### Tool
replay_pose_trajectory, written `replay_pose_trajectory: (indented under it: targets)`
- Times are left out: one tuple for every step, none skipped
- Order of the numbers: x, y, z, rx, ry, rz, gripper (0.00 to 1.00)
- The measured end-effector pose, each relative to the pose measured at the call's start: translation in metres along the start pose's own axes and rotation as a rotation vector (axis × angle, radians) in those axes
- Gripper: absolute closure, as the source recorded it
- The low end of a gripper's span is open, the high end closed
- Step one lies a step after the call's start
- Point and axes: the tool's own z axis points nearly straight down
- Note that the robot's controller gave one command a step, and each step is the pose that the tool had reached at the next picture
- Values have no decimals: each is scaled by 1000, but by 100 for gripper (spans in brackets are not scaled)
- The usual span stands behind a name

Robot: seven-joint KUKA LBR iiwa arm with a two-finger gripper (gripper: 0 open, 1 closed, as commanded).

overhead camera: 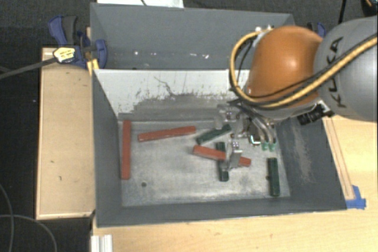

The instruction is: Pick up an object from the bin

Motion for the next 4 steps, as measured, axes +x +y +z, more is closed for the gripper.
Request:
replay_pose_trajectory:
  targets:
    - [10, -68, 97, 2, 1, 106, 0]
    - [-11, -47, 143, -1, -2, 113, 0]
    - [-16, -48, 133, -2, -24, 118, 100]
    - [5, -77, 134, -6, -28, 124, 100]
